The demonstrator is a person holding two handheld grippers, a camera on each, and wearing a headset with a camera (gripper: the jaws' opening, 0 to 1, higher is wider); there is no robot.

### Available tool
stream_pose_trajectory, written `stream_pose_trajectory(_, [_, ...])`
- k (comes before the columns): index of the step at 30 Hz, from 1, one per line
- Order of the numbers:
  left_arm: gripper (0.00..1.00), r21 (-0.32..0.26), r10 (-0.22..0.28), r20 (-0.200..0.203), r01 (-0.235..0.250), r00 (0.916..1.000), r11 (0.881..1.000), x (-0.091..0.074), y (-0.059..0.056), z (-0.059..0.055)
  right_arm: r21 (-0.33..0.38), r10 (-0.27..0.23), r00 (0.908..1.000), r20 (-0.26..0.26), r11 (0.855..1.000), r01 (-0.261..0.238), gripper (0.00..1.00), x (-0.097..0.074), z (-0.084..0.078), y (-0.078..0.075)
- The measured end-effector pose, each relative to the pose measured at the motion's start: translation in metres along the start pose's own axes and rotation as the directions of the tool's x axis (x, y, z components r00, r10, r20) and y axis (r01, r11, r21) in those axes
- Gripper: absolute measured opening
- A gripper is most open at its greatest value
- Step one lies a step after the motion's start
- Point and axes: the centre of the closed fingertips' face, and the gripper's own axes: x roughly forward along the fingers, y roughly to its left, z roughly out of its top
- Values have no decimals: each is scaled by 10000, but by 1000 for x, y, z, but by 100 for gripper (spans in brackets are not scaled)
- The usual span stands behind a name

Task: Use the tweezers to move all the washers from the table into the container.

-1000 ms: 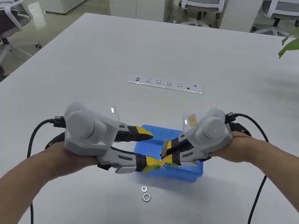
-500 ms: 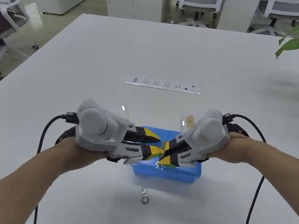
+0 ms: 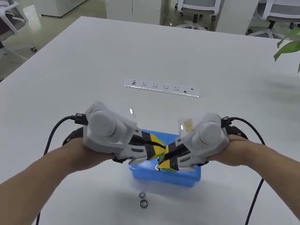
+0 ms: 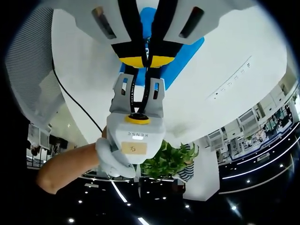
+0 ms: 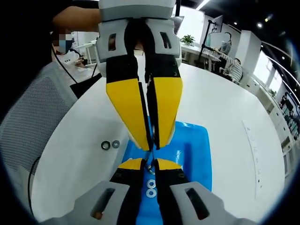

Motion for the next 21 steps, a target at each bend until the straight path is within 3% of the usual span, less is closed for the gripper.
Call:
stream_pose_trajectory(13, [5, 139, 15, -14, -15, 10000, 9999, -1, 0, 0, 101, -82, 9999, -91, 9999, 82, 12, -2, -1, 1])
stream_pose_trajectory(21, [5, 210, 104, 42, -105, 9999, 9997, -5, 1, 8, 274, -218, 9997, -54, 9994, 220, 14, -8, 2, -1])
